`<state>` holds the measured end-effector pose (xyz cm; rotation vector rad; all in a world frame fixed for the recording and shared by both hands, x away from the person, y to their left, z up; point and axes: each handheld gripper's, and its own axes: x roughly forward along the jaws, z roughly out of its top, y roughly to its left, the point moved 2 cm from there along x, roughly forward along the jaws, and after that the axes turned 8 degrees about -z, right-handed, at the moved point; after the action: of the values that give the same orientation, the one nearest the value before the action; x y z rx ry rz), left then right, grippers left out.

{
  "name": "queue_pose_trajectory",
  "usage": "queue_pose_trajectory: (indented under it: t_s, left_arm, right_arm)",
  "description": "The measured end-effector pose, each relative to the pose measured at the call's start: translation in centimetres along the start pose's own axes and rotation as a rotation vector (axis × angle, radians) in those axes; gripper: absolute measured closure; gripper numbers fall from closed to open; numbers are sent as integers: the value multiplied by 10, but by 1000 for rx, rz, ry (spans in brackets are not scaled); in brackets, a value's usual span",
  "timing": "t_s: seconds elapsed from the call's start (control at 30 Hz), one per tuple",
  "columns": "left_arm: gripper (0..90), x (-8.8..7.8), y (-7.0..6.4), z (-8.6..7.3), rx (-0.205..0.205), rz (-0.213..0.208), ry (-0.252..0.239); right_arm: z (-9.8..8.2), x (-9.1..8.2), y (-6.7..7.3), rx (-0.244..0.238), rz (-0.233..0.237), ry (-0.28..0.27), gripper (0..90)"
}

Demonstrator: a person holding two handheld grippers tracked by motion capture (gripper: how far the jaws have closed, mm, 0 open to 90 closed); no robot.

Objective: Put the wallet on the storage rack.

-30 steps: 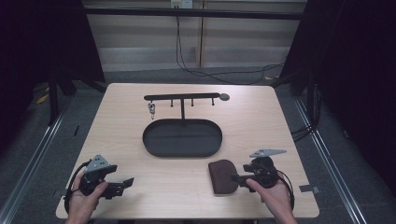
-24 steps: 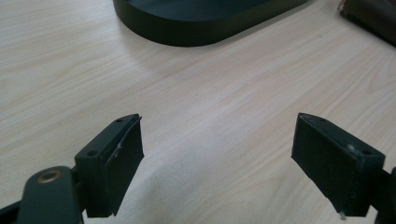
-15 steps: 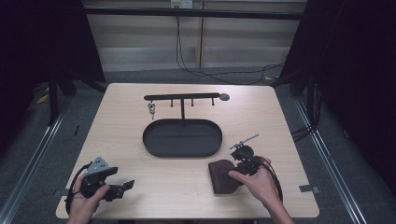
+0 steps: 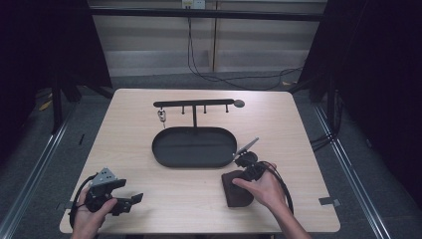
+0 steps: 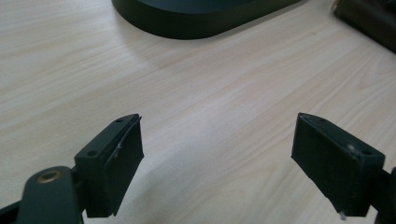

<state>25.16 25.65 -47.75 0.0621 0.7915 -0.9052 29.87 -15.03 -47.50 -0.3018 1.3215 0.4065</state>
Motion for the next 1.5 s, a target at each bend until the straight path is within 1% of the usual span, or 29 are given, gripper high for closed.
queue_pose_trajectory:
  t_s: [0.03,0.07,0.13,0.27,0.3,0.37,0.4,0.43,0.47,0.5,0.57,0.6,0.63,0.7,0.77,0.8,0.87,0.93,1.03,1.1,1.17,1.3,1.4,1.5]
  left_arm:
    - [164,-1,-2,0,-2,-14,-8]
    - [164,-1,-3,-1,3,-14,-7]
    - [164,-1,-4,-1,10,-20,-8]
    - [164,0,-2,-1,2,-13,-7]
    - [164,0,-1,0,2,-13,-4]
    - [164,0,0,0,0,-6,-2]
    - [164,0,0,0,-1,-9,-1]
    - [164,0,0,0,1,-6,1]
    - [164,0,0,0,-2,-8,1]
    - [164,0,0,0,-5,-7,1]
    - [164,-1,1,0,-7,-10,-2]
    - [164,0,1,0,-10,-8,-3]
    - [164,-1,1,-1,-11,-8,0]
    - [164,-1,2,-1,-9,-9,0]
    - [164,-1,1,-1,-6,-12,-2]
    - [164,-1,1,0,-6,-9,0]
    - [164,-1,1,0,-9,-12,0]
    - [164,-1,2,0,-8,-6,0]
    - [164,-1,2,0,-10,-6,0]
    - [164,-1,2,0,-8,-7,3]
    - [164,-1,2,0,-7,-6,1]
    - [164,-1,2,0,-7,-6,1]
    - [164,-1,2,0,-9,-7,1]
    - [164,-1,2,0,-7,-8,2]
  right_arm:
    - [1,1,1,0,-5,1,140]
    - [1,1,2,2,5,0,138]
    - [2,3,2,6,6,5,134]
    - [3,5,0,13,28,11,127]
    - [2,7,-2,27,53,13,128]
    - [3,12,-4,52,126,9,149]
    - [4,14,-4,55,154,9,161]
    - [6,14,-3,54,174,19,214]
    - [7,13,0,49,219,24,334]
    - [9,12,4,34,257,6,414]
    - [11,10,14,6,248,0,486]
    - [12,8,17,-1,235,2,499]
    - [12,7,19,2,225,8,504]
    - [13,6,20,-5,211,13,515]
    - [15,4,20,-11,170,9,526]
    - [15,2,20,-13,161,16,540]
    - [17,0,19,-33,145,0,593]
    - [18,-5,19,-34,131,-6,627]
    - [20,-12,18,-27,118,-1,635]
    - [21,-17,18,-30,118,-7,637]
    - [23,-23,18,-35,106,-8,637]
    - [26,-33,16,-28,91,-13,640]
    - [27,-38,14,-24,84,-12,640]
    - [27,-40,12,-12,84,0,642]
